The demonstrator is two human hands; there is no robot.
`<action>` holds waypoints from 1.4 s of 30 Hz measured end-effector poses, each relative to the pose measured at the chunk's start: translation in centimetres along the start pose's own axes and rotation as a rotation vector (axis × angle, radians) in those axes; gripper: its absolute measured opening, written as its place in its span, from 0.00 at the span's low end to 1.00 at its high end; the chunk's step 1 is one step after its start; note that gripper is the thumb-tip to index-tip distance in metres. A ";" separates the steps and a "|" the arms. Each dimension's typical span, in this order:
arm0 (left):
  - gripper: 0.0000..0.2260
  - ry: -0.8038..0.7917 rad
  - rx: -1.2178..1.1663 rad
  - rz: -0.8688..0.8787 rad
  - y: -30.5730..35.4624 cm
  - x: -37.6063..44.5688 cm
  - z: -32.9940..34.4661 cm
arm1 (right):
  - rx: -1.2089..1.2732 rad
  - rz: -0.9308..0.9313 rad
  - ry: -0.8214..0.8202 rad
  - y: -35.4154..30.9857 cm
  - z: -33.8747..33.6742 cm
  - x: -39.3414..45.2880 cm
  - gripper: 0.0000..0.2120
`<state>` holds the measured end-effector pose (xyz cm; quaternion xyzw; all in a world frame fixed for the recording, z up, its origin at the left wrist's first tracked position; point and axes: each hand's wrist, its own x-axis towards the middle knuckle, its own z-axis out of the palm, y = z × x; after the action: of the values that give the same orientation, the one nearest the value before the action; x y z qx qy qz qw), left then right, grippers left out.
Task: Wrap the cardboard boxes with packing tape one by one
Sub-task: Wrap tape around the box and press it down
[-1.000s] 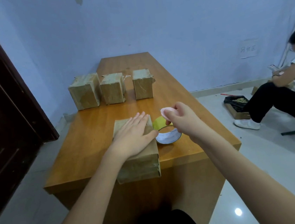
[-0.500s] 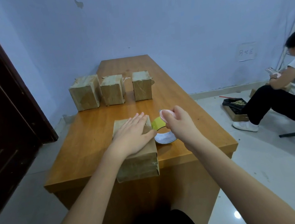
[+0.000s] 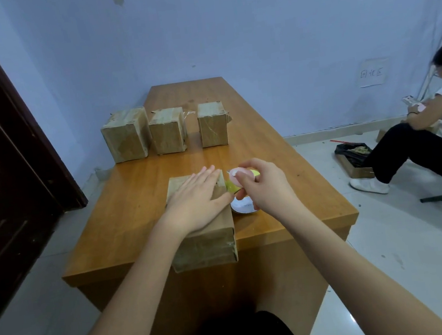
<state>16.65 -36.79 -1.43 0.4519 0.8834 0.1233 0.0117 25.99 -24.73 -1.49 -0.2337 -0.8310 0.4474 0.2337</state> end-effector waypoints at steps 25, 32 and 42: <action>0.29 0.002 0.031 0.002 -0.2 0.3 0.3 | -0.328 0.126 -0.048 -2.3 1.4 1.5 0.16; 0.27 0.002 0.036 -0.019 0.1 0.2 0.3 | -0.257 0.106 -0.073 -2.1 1.3 1.6 0.16; 0.29 -0.022 0.042 -0.023 0.0 0.2 0.4 | -0.139 0.069 -0.092 -1.2 0.7 0.8 0.16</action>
<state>16.59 -36.55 -1.80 0.4431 0.8908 0.0997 0.0134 24.77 -25.27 -0.64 -0.2570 -0.8615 0.4065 0.1627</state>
